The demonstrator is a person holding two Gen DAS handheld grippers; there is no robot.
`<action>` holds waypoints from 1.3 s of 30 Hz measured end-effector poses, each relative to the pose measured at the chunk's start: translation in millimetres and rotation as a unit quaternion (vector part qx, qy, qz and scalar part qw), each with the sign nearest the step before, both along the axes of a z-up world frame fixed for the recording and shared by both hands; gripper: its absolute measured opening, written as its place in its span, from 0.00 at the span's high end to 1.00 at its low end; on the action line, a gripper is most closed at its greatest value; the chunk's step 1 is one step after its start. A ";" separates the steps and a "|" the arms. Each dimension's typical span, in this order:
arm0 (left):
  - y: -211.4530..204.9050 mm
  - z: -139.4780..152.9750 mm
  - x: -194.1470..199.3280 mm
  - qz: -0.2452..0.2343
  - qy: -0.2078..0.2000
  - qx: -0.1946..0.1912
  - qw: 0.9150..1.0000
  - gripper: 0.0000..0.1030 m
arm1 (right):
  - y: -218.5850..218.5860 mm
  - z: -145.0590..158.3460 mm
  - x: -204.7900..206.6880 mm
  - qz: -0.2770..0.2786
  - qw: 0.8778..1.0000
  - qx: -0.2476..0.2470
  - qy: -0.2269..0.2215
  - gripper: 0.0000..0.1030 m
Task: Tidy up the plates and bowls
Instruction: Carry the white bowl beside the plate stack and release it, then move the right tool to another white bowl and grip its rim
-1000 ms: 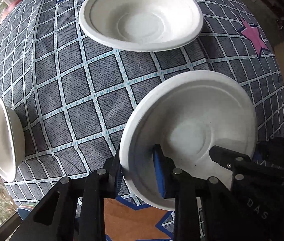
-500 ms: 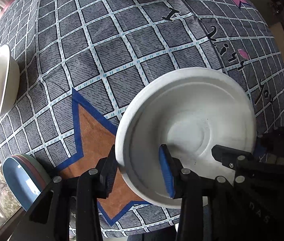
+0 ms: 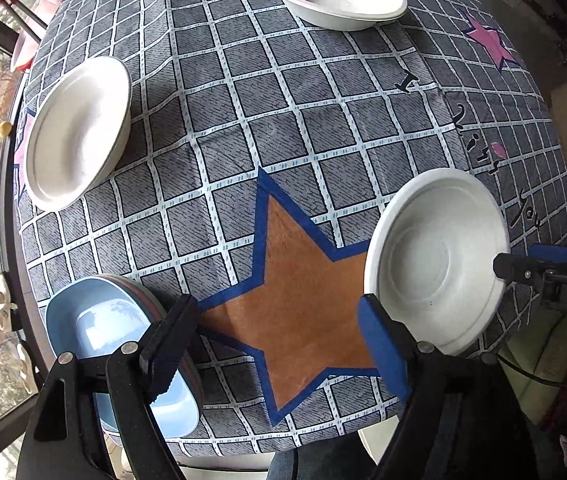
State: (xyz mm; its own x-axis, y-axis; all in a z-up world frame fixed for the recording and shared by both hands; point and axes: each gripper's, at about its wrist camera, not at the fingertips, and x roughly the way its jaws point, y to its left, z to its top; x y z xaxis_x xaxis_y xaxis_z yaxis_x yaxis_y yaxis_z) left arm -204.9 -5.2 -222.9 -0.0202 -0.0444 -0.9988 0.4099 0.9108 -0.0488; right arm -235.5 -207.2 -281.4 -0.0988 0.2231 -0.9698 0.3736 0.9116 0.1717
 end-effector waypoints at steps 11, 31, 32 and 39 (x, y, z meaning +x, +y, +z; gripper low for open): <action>22.5 18.2 78.8 0.008 -0.009 0.003 1.000 0.18 | -69.7 46.9 18.3 -0.028 0.999 -0.011 -0.009 0.20; -20.9 47.9 270.0 0.030 -0.050 0.022 0.998 0.18 | -133.1 83.7 154.9 0.015 0.998 -0.035 -0.041 0.20; -23.8 47.8 279.9 0.033 -0.054 0.022 0.998 0.18 | -134.8 85.5 166.1 0.020 0.998 -0.036 -0.044 0.20; -44.1 35.8 354.3 0.064 -0.072 0.018 0.995 0.18 | -142.1 92.6 254.0 0.037 0.996 -0.033 -0.075 0.20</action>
